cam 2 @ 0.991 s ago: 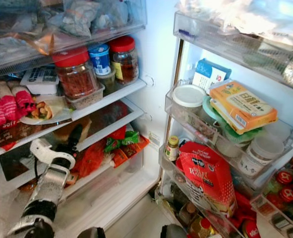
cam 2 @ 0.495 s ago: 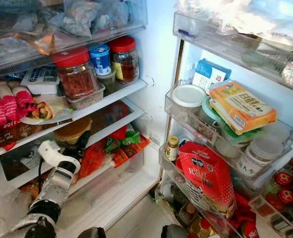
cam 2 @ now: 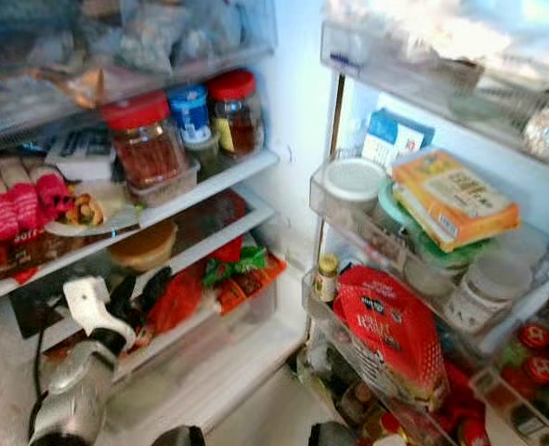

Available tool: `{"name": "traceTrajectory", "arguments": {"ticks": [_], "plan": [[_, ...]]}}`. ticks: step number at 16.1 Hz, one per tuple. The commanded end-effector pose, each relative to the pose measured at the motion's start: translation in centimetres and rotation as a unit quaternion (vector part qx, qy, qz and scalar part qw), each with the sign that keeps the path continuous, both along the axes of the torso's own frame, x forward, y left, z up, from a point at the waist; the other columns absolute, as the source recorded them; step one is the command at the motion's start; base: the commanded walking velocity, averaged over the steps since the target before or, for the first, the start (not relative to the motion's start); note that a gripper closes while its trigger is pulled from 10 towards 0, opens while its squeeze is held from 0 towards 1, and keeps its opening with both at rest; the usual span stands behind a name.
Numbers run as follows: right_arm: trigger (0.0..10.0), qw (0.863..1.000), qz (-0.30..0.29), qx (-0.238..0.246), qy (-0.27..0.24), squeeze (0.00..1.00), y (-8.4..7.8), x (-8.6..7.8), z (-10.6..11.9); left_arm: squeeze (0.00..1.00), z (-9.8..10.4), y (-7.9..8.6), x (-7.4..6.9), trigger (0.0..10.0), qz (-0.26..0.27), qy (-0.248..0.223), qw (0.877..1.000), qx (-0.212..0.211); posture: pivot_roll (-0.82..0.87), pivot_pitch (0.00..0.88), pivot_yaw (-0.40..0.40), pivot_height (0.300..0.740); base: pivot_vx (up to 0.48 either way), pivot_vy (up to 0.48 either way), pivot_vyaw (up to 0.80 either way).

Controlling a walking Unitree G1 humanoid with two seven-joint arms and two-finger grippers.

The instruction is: Restocking fridge

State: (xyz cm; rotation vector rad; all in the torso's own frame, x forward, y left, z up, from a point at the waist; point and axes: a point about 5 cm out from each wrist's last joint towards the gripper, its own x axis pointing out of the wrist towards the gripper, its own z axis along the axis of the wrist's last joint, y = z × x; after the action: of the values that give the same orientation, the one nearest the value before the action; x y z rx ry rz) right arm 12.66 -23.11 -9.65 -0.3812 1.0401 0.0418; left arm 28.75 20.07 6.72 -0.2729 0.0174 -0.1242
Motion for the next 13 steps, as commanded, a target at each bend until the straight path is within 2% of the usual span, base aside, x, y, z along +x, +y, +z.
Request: {"name": "traceTrajectory", "arguments": {"ticks": [1, 2, 3, 4, 6, 9, 13], "plan": [[10.0, 1.000, -0.006, 0.007, -0.004, 0.00, 0.59, 0.52, 0.01, 0.00, 0.14, -0.03, -0.15, 10.0, 0.011, -0.004, 0.997, 0.074, -0.14, 0.000, 0.041, 0.631, 0.000, 0.000, 0.00], [10.0, 0.999, -0.027, 0.015, -0.012, 0.00, 0.86, 0.94, 0.08, 0.00, -0.14, 0.51, -0.18, 10.0, 0.042, 0.001, 0.993, 0.110, -0.14, 0.000, 0.052, 0.631, 0.000, 0.000, 0.00], [10.0, 0.998, -0.048, 0.023, -0.018, 0.00, 0.97, 1.10, 0.11, 0.00, -0.04, 0.53, -0.14, 10.0, 0.041, -0.005, 0.989, 0.140, -0.14, 0.000, 0.060, 0.631, 0.000, 0.000, 0.00], [10.0, 0.997, -0.072, 0.032, -0.023, 0.00, 1.08, 1.25, 0.12, 0.00, 0.19, 0.26, -0.12, 10.0, 0.032, -0.022, 0.980, 0.195, -0.15, 0.000, 0.071, 0.631, 0.000, 0.000, 0.00], [10.0, 0.997, -0.066, 0.032, -0.022, 0.00, 1.31, 1.26, 0.08, 0.00, 0.16, 0.06, -0.01, 10.0, 0.025, -0.021, 0.982, 0.186, -0.16, 0.000, 0.086, 0.631, -0.133, 0.000, 0.00], [10.0, 0.996, -0.081, 0.037, -0.026, 0.00, 1.30, 1.35, 0.11, 0.00, -0.12, 0.09, 0.12, 10.0, 0.027, -0.022, 0.975, 0.220, -0.15, 0.000, 0.091, 0.631, -0.092, 0.000, 0.00], [10.0, 0.995, -0.087, 0.040, -0.027, 0.00, 1.01, 1.26, 0.15, 0.00, -0.57, 0.20, -0.14, 10.0, 0.038, -0.017, 0.975, 0.217, -0.14, 0.000, 0.084, 0.631, 0.000, 0.000, 0.00]]}}
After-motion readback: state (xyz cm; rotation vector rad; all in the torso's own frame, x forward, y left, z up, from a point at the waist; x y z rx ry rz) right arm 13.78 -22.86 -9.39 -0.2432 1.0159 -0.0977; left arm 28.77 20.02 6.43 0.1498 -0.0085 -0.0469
